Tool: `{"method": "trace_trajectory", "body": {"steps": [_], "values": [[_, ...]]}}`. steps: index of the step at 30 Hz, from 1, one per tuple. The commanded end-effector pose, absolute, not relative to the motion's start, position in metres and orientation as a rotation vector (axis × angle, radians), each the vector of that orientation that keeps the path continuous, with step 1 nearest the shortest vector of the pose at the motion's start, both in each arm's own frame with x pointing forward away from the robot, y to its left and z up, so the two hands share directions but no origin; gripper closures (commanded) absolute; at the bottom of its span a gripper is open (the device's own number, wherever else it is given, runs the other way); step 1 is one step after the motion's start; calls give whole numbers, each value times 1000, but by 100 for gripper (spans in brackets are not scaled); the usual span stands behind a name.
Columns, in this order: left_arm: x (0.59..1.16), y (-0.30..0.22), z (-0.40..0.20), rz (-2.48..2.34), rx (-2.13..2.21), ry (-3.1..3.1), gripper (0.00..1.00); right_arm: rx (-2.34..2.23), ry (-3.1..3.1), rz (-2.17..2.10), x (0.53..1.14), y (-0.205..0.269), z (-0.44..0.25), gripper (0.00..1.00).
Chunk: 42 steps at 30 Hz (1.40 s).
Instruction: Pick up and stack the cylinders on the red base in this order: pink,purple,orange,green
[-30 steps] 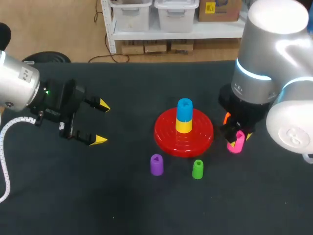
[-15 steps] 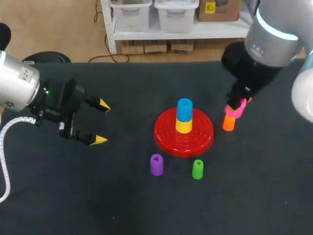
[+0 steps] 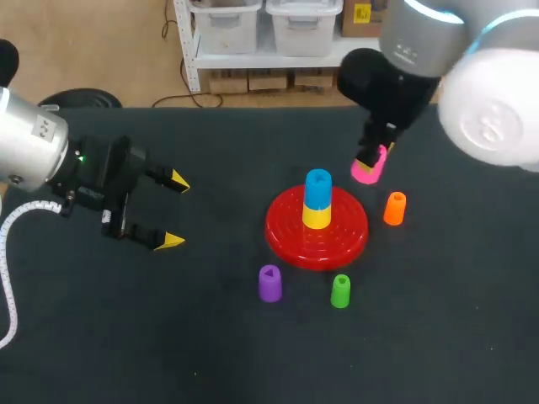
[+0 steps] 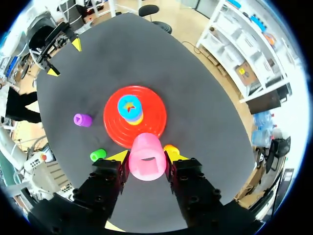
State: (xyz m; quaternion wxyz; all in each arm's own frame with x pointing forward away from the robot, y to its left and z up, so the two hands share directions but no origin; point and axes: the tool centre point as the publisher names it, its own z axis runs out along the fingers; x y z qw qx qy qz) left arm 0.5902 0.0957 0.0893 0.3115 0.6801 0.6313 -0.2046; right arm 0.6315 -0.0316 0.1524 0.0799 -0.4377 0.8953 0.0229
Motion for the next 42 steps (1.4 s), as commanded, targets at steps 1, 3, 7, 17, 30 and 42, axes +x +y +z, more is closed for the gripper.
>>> {"method": "trace_trajectory", "body": {"steps": [1,3,7,17,30,42], "values": [[591,96,88,-542,1796,1663,0,-1364,2736,24,641,-14,155,100],[591,96,88,-542,1796,1663,0,-1394,2730,26,641,-8,155,100],[591,96,88,-542,1796,1663,0,-1452,2723,19,643,3,153,100],[591,96,88,-542,1796,1663,0,-1518,2728,20,657,20,143,100],[591,96,88,-542,1796,1663,0,-1583,2733,-10,663,28,138,100],[591,96,88,-542,1796,1663,0,-1601,2746,3,656,27,133,100]]}}
